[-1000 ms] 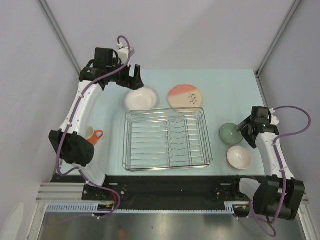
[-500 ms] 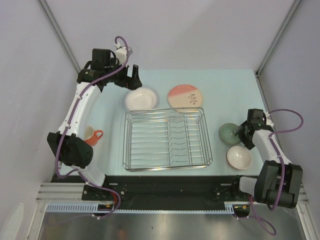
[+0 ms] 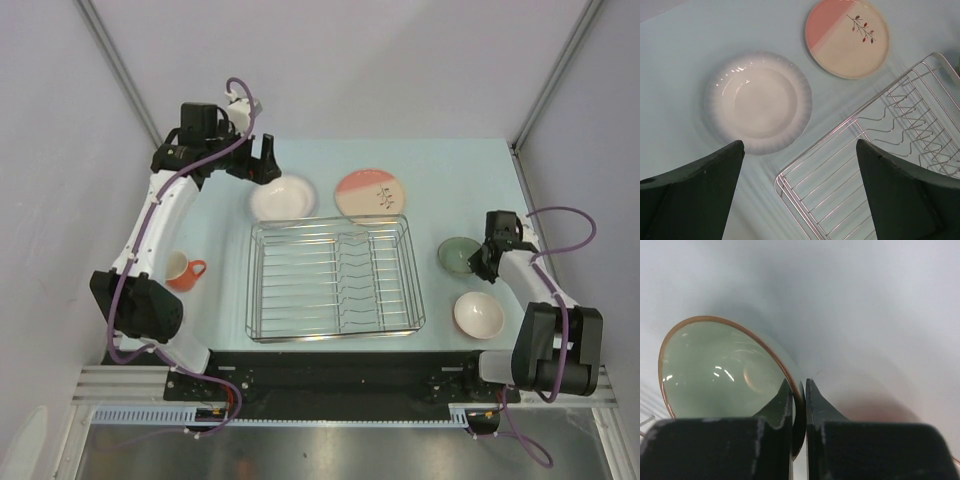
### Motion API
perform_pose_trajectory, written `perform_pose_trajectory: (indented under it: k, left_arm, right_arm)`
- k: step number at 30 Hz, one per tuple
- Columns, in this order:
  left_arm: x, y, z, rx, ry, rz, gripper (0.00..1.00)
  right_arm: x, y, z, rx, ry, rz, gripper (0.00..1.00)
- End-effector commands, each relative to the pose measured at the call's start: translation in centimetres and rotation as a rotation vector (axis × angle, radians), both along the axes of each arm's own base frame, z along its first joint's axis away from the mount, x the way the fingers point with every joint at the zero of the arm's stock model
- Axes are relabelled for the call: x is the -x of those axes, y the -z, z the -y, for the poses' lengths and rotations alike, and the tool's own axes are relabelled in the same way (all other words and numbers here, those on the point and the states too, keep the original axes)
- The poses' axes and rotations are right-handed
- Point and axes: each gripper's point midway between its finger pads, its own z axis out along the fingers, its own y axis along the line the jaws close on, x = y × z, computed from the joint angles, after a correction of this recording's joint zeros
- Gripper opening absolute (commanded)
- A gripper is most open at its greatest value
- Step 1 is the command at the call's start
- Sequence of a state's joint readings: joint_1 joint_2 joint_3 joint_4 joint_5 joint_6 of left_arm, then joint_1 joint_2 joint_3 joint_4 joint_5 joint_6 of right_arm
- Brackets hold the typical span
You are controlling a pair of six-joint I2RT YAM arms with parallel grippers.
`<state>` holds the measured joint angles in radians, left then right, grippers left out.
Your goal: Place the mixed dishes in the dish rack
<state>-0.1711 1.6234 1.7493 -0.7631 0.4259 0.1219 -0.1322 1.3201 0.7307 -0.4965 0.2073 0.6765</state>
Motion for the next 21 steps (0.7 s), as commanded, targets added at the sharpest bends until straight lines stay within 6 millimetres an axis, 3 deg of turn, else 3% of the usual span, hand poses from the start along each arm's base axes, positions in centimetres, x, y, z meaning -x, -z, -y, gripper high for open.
perform_pose_trajectory:
  k: [1,4,5,9,10,16,18,21]
  left_arm:
    - [0.6,-1.7,-0.1,0.017,0.016,0.074,1.0]
    - [0.6,-1.5,-0.1,0.018,0.018,0.072,1.0]
    - [0.6,-1.4,0.0,0.018,0.019,0.067,1.0]
    - [0.8,-1.1,-0.3,0.016,0.012,0.068,1.0]
    - [0.9,-0.8,-0.3,0.011,0.009,0.064,1.0]
    - [1.4,-0.7,-0.6,0.008,0.003,0.073,1.0]
    - [1.6,-0.6,-0.6,0.008,0.001,0.07,1.0]
    - [2.0,-0.6,-0.7,0.007,0.0,0.074,0.99]
  right_arm:
    - [-1.2,-4.0,0.5,0.1,-0.007,0.06,0.0]
    - [-2.3,-9.1,-0.8,0.268,-0.08,0.133,0.0]
    - [-3.5,-13.3,-2.1,0.362,-0.106,0.221,0.0]
    - [-3.8,-20.2,-5.6,0.532,-0.179,0.318,0.0]
    - [-3.7,-21.9,-5.7,0.611,-0.173,0.319,0.0]
    - [-2.4,-24.8,-11.4,0.911,-0.336,0.312,0.0]
    - [-2.4,-23.8,-13.3,0.995,-0.404,0.264,0.0]
    - [-2.5,-22.6,-14.1,1.103,-0.429,0.195,0.0]
